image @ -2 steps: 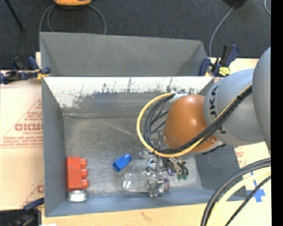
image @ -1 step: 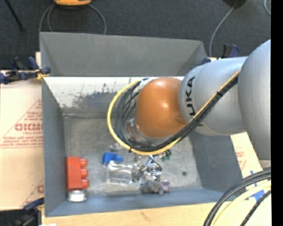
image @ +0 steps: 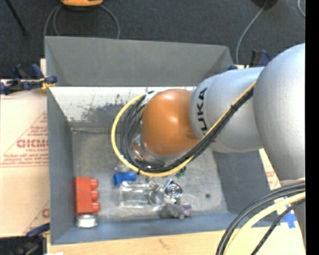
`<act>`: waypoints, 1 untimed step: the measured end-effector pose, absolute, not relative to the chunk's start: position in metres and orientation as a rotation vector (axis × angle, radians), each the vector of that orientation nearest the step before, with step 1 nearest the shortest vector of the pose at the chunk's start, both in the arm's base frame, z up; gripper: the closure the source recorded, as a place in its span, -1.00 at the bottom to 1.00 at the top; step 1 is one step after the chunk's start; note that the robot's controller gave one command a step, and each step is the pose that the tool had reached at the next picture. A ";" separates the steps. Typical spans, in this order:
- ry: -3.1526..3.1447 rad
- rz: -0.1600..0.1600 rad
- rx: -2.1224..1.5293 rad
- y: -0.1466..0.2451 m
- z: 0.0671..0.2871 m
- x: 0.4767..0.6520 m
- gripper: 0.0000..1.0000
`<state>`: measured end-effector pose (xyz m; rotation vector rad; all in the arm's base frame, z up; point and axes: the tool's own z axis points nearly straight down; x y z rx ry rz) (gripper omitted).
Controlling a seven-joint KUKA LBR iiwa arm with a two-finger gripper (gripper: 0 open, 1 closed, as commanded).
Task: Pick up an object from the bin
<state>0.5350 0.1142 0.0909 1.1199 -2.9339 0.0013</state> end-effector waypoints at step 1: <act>-2.800 -0.003 1.421 0.126 0.088 0.543 -1.00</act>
Offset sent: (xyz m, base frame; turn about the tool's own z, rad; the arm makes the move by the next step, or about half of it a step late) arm 0.0101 0.0172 -0.0209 -0.2292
